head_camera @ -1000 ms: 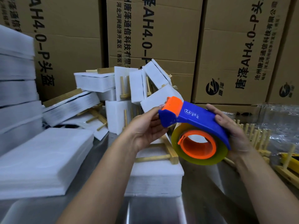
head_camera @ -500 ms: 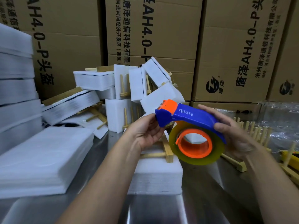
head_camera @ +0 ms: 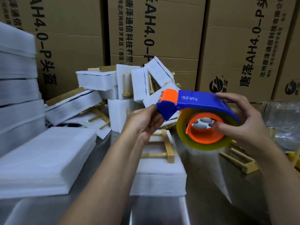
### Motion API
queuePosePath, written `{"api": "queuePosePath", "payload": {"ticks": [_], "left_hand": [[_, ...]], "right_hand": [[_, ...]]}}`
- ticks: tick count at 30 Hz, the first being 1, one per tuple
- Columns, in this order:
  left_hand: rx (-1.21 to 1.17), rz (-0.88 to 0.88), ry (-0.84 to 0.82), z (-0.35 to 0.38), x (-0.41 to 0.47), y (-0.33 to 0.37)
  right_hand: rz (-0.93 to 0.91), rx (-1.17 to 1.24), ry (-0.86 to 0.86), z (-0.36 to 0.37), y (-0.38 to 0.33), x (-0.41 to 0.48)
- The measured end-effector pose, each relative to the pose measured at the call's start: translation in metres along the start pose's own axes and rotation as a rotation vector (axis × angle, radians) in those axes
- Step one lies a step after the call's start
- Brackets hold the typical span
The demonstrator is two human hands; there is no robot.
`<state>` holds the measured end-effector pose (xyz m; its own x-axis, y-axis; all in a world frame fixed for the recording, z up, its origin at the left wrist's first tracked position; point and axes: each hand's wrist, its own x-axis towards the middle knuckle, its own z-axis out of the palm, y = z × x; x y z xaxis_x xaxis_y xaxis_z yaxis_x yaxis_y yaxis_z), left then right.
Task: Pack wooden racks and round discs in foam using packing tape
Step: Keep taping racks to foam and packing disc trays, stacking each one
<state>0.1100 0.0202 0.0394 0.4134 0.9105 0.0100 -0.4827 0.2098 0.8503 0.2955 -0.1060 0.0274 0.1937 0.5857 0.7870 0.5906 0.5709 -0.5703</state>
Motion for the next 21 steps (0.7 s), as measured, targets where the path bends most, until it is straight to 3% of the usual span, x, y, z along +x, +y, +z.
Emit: {"api": "queuePosePath", "payload": {"ticks": [4, 9, 15, 21], "left_hand": [[0.242, 0.203, 0.101, -0.024, 0.003, 0.019], [0.411, 0.298, 0.455, -0.086, 0.013, 0.059], [1.078, 0.425, 0.777, -0.112, 0.017, 0.062], [1.052, 0.215, 0.648, -0.117, 0.019, 0.058]], "right_hand": [[0.006, 0.082, 0.030, -0.011, 0.006, 0.003], [0.063, 0.124, 0.042, -0.044, 0.023, 0.003], [0.151, 0.019, -0.065, -0.036, 0.040, 0.005], [0.209, 0.028, -0.005, -0.030, 0.047, 0.003]]}}
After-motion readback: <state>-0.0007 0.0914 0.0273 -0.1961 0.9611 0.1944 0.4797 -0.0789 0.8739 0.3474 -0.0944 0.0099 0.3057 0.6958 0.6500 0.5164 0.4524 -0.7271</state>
